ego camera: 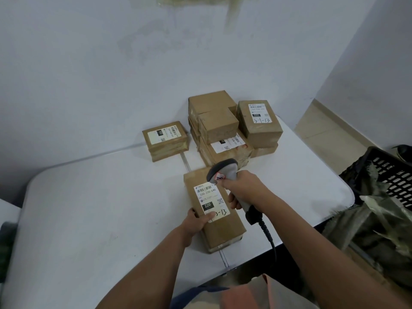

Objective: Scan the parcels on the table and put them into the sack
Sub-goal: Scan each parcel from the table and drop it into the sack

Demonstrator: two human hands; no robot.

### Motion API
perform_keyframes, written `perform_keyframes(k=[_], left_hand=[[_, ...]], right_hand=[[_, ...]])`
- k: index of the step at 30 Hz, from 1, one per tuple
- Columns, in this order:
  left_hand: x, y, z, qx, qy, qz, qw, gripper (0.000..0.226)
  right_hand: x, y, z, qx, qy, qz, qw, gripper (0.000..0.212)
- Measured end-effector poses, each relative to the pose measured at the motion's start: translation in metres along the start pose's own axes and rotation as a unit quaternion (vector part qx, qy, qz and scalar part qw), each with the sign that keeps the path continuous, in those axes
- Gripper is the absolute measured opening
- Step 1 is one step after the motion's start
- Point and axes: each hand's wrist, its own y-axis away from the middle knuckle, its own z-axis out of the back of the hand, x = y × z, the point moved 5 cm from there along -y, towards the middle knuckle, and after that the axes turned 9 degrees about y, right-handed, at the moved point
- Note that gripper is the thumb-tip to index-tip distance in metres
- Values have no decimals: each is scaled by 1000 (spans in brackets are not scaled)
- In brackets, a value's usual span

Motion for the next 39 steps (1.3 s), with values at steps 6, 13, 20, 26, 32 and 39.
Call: perform_keyframes(k=[6, 13, 20, 26, 32, 39], left_hand=[[4, -8, 3, 10, -12, -7, 1000, 100], [4, -7, 2, 15, -14, -2, 1000, 86], [5, -13, 6, 31, -15, -12, 999, 95], [0, 1, 1, 28, -24, 16, 999, 52], [-1, -4, 12, 23, -60, 45, 997, 74], [-6, 7, 16, 43, -96, 71, 992, 64]], right_hand=[[0, 0, -1, -5, 6, -7, 1000, 45], [2, -1, -2, -12, 0, -12, 1000, 45], [1, 0, -1, -17, -23, -15, 999, 42], [-18, -4, -5, -24, -75, -34, 996, 44], [-62, -6, -13, -18, -136, -87, 987, 47], [-118, 3, -27, -16, -169, -147, 974, 40]])
